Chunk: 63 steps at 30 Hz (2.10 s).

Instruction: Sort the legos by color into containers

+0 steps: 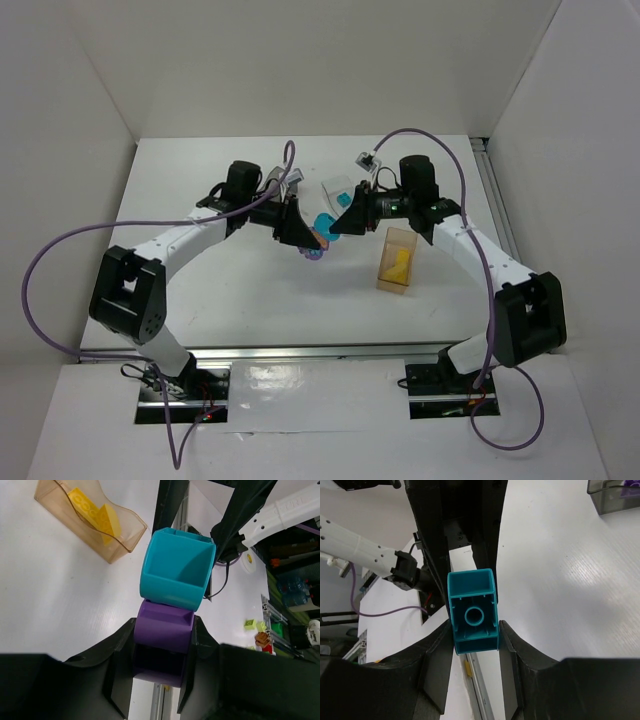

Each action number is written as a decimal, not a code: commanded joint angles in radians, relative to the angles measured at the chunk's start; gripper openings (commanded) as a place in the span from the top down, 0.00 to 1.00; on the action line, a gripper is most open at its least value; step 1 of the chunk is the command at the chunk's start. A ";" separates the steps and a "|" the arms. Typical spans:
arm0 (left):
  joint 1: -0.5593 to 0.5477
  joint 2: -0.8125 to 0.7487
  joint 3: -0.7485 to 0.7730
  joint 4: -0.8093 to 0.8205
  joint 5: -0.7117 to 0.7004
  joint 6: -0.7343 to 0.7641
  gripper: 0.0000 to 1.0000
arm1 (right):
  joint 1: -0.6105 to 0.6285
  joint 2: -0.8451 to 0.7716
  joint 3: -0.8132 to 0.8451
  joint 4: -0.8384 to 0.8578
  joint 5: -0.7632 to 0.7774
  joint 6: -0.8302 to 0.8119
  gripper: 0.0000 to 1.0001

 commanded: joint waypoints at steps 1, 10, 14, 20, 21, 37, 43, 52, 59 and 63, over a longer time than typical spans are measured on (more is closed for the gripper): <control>0.010 0.018 0.037 -0.009 0.026 0.027 1.00 | -0.009 -0.022 0.016 -0.007 0.052 -0.023 0.89; 0.076 0.028 -0.011 0.005 -0.052 -0.029 1.00 | -0.043 -0.081 -0.016 0.085 0.336 0.078 0.89; 0.086 0.028 -0.011 -0.044 -0.160 -0.086 1.00 | 0.000 -0.026 0.038 0.027 0.643 0.108 0.87; 0.097 -0.015 0.009 -0.110 -0.303 -0.117 1.00 | 0.041 0.195 0.217 -0.076 0.953 0.108 0.84; 0.097 -0.038 0.009 -0.122 -0.315 -0.108 1.00 | 0.041 0.242 0.243 -0.076 0.965 0.095 0.84; 0.152 -0.109 0.060 -0.168 -0.360 -0.146 1.00 | 0.089 0.392 0.395 -0.139 1.077 0.034 0.20; 0.183 -0.127 0.023 -0.037 -0.325 -0.282 1.00 | 0.099 0.148 0.185 -0.009 0.816 0.072 0.33; 0.220 -0.146 -0.067 0.293 -0.161 -0.515 1.00 | 0.121 -0.007 -0.096 0.424 0.297 0.354 0.12; 0.220 -0.137 -0.112 0.493 -0.075 -0.641 1.00 | 0.139 0.059 -0.131 0.724 0.219 0.534 0.12; 0.220 -0.137 -0.112 0.519 -0.064 -0.663 1.00 | 0.158 0.114 -0.094 0.803 0.192 0.582 0.16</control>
